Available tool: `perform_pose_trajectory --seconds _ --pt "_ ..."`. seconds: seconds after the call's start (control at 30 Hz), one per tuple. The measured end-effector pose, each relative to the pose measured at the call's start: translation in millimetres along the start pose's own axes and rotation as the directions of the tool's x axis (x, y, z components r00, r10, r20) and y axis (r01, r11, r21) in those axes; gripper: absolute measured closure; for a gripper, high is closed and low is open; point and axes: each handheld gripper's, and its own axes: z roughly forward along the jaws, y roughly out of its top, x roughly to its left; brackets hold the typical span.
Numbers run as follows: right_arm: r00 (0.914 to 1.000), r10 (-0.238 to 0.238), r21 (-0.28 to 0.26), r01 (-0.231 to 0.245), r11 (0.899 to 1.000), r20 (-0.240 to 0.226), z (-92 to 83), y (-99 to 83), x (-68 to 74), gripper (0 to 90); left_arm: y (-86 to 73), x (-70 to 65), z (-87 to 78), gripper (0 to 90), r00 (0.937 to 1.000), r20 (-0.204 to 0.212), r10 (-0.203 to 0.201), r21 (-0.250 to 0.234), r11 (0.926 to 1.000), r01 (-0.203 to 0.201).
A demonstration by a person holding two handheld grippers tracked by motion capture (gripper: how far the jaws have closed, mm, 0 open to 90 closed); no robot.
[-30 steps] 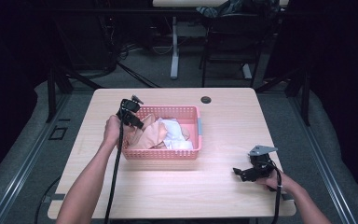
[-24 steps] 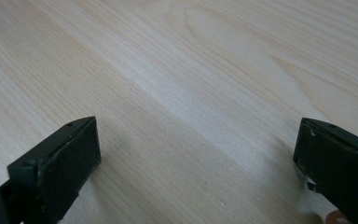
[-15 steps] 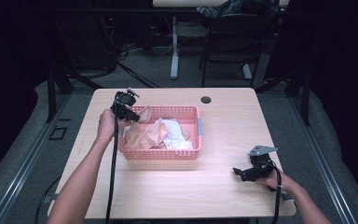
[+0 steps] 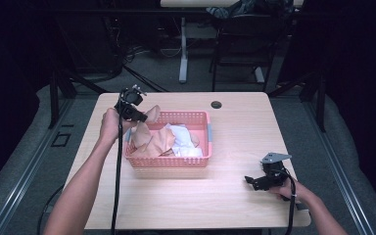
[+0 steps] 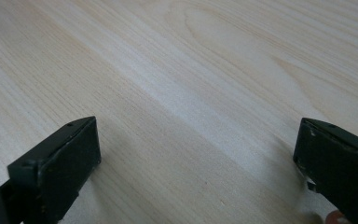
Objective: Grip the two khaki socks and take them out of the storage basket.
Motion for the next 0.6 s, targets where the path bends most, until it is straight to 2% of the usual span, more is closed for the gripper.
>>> perform_pose_trajectory --seconds 0.3,0.6 --pt "1.0 -0.001 0.0 0.001 1.0 -0.002 0.1 0.0 -0.2 0.0 6.9 -3.5 -11.2 83.9 0.9999 0.001 0.014 -0.003 0.9999 -0.014" --pt "1.0 -0.001 0.0 0.001 1.0 0.0 0.0 0.0 -0.1 0.0 13.7 -4.6 -28.7 83.9 0.9997 -0.007 0.025 -0.026 0.9993 -0.026"
